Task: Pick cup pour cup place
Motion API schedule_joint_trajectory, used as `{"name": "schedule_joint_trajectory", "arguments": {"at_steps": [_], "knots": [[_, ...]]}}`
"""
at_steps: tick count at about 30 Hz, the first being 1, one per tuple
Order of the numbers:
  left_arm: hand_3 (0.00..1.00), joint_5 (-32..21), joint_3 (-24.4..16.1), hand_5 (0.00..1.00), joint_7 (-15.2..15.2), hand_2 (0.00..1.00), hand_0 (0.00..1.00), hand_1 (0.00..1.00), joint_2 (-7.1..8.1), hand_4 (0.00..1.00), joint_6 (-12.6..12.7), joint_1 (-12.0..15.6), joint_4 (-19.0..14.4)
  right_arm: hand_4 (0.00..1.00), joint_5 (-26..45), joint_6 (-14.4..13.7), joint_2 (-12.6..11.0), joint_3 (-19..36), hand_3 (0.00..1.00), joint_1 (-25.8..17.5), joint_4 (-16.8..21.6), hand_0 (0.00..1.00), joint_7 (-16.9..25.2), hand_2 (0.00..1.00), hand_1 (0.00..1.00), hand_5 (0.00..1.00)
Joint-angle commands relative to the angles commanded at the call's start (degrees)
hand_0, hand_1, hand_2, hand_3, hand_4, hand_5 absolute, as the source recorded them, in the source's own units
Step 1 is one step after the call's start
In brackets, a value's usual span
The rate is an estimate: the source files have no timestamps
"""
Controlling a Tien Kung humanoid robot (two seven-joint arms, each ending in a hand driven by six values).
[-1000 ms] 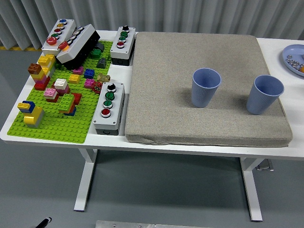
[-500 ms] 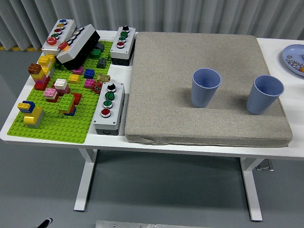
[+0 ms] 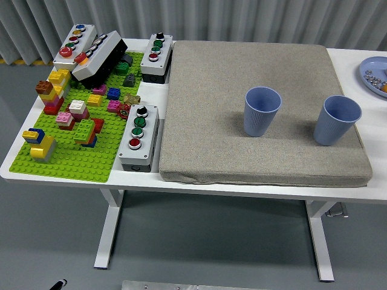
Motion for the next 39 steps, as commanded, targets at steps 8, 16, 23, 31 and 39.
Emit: {"name": "schedule_joint_trajectory", "arguments": {"at_steps": [8,16,23,31,39], "knots": [[0.774,-0.4,-0.3,0.998,-0.1,0.862,0.831,0.789,-0.03,0.597,0.3,0.4,0.0,0.793,0.5,0.0,-0.1,0.1,0.850,-0.4,0.5,0.932,0.7,0.853,0.839,0.998],[0.775,-1.0,0.3,0.998,-0.1,0.863,0.830,0.789,-0.12,0.597,0.5,0.8,0.0,0.790,0.7,0.3,-0.2,-0.1,0.855,-0.5,0.8,0.935,0.8,0.855,0.846,0.998],[0.774,-0.7,0.0,0.998,0.0,0.863,0.828,0.789,-0.23,0.596,0.8,0.8,0.0,0.787,0.6,0.5,-0.1,0.1,0.855,-0.4,0.7,0.940,0.6,0.858,0.850,0.998],[0.774,-0.2,-0.6,0.998,0.1,0.862,0.828,0.788,-0.33,0.595,0.9,0.7,0.0,0.787,0.4,0.7,-0.2,0.1,0.855,-0.2,0.9,0.940,0.3,0.860,0.848,0.998],[0.774,-0.1,-0.8,0.998,0.0,0.863,0.829,0.788,-0.28,0.595,0.8,0.4,0.0,0.783,0.0,1.2,-0.3,0.2,0.855,0.1,1.0,0.925,-0.1,0.857,0.847,0.998]]}}
